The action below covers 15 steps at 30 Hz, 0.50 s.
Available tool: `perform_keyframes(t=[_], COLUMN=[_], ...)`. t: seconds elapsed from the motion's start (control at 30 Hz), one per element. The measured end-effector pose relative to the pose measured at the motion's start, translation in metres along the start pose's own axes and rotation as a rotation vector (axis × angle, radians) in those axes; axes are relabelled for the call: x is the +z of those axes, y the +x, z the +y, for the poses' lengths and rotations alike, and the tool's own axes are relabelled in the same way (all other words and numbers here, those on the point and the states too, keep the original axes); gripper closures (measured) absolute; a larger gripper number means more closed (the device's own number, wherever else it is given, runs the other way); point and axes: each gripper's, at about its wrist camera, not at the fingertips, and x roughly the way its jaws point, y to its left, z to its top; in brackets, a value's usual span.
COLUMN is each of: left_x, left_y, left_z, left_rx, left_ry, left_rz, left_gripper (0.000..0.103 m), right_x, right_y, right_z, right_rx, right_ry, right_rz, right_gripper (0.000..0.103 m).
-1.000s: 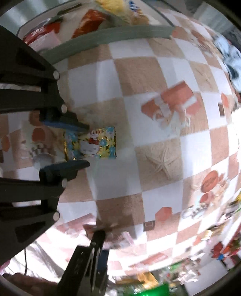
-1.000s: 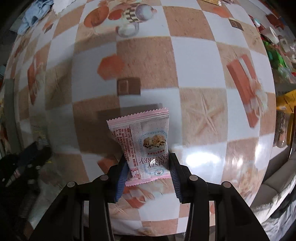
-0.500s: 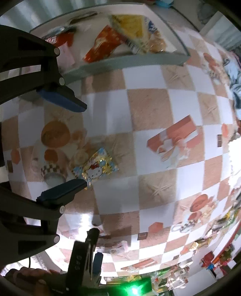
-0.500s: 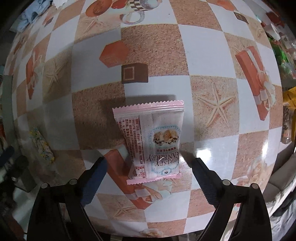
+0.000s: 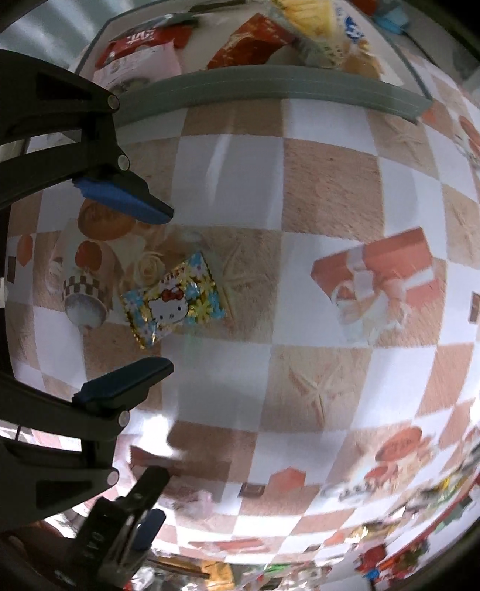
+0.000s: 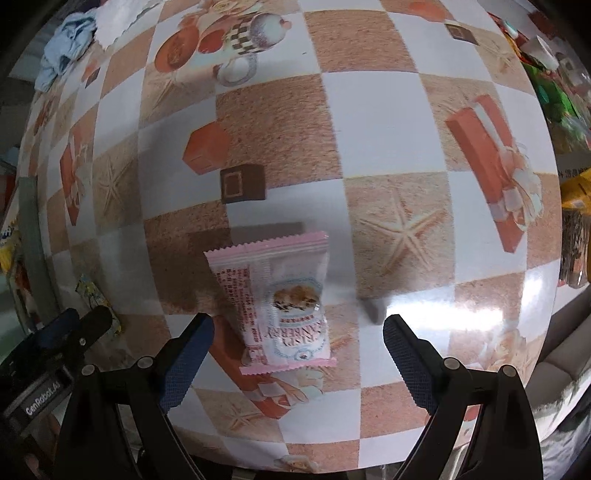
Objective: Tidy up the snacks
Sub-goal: 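Close the left tool on the Hello Kitty candy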
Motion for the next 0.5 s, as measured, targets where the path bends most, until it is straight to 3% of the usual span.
perform_keyframes(t=[0.07, 0.13, 0.2, 0.27, 0.37, 0.4, 0.5], left_x=[0.002, 0.007, 0.006, 0.002, -0.009, -0.009, -0.011], left_y=[0.003, 0.014, 0.017, 0.021, 0.027, 0.025, 0.024], left_z=[0.006, -0.001, -0.005, -0.013, -0.028, -0.030, -0.028], left_rx=[0.009, 0.027, 0.042, 0.051, 0.054, 0.052, 0.022], left_ry=[-0.008, -0.009, 0.006, 0.027, 0.078, 0.099, 0.134], left_rz=[0.016, 0.025, 0.023, 0.021, 0.003, -0.002, -0.001], left_gripper=[0.025, 0.025, 0.025, 0.030, 0.054, 0.069, 0.073], right_x=[0.003, 0.002, 0.001, -0.003, -0.006, -0.007, -0.015], right_y=[0.001, 0.004, 0.003, 0.002, 0.000, 0.000, -0.005], right_z=[0.008, 0.011, 0.016, 0.020, 0.018, 0.017, 0.013], right_rx=[-0.019, -0.037, -0.081, -0.081, -0.045, -0.044, -0.014], right_ry=[-0.012, -0.016, -0.035, -0.054, -0.057, -0.052, -0.036], right_rz=[0.011, 0.015, -0.002, -0.022, -0.008, -0.009, -0.008], right_gripper=[0.009, 0.020, 0.036, 0.061, 0.062, 0.062, 0.062])
